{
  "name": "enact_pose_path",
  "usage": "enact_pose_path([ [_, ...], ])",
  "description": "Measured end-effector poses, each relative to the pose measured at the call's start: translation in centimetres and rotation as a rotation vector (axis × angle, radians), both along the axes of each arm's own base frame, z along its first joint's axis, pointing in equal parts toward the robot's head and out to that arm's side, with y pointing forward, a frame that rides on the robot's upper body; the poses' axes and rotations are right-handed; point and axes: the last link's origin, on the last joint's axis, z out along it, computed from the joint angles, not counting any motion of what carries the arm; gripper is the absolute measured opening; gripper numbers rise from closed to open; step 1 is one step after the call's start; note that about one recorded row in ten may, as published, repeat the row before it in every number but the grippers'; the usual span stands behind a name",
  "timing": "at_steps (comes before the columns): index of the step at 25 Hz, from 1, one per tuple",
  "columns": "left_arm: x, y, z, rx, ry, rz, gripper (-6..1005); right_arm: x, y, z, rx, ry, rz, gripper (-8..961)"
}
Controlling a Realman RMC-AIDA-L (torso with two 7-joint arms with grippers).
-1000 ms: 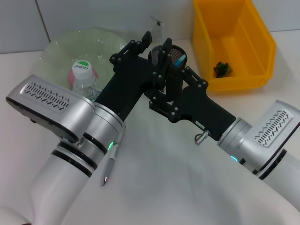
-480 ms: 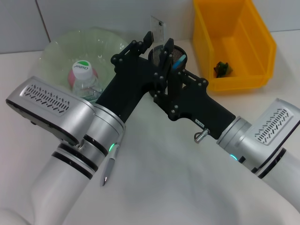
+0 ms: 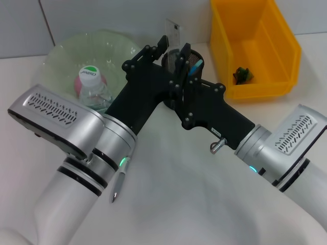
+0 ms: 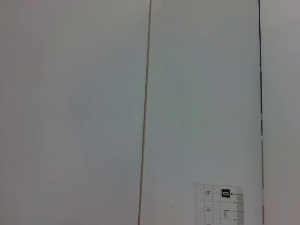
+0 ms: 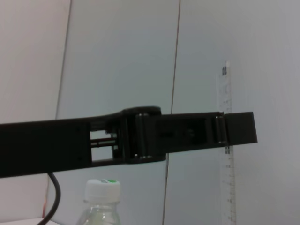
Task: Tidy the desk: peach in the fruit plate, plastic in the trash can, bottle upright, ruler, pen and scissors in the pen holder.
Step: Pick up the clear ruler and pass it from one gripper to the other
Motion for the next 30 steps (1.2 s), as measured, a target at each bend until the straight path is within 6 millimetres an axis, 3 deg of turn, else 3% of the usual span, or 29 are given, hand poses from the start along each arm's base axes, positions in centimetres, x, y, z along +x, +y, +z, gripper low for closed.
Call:
enact_pose_path([
  [15,0.05,-0.3,-0.09,0.0,-0.003,-0.012,415,-0.23,-0.05,-0.08,-0.01,0.02,-0.002,216],
  [21,0.0,-0.41,-0.07,0.002,-0.006,-0.013,416,-0.11,0.02,0.07,-0.026,0.048,-0.016,49],
  [30,0.03,-0.52,-0.14,-0.002,-0.004,-0.021,418,0.11,0.27,0.39,-0.024,0.067,-0.034,12],
])
